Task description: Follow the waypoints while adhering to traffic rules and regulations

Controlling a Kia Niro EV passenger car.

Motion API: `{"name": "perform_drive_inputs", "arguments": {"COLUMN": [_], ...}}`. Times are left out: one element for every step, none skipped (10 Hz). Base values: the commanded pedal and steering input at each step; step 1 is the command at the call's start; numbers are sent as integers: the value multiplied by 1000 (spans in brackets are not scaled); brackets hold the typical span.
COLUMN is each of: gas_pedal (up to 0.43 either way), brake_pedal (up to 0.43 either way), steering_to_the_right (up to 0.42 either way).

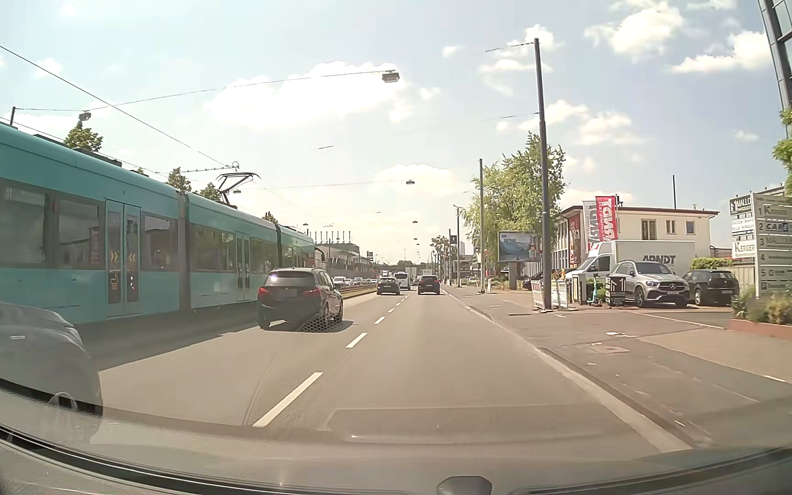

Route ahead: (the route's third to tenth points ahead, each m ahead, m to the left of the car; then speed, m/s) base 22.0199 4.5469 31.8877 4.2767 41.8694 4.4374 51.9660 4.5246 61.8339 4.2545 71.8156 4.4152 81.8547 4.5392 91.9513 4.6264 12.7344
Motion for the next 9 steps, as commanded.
{"name": "perform_drive_inputs", "arguments": {"gas_pedal": [110, 110, 110, 110, 110, 110, 110, 110, 110], "brake_pedal": [30, 30, 30, 30, 30, 30, 30, 30, 30], "steering_to_the_right": [1, 2, 1, 1, 1, 2, 1, 2, 1]}}
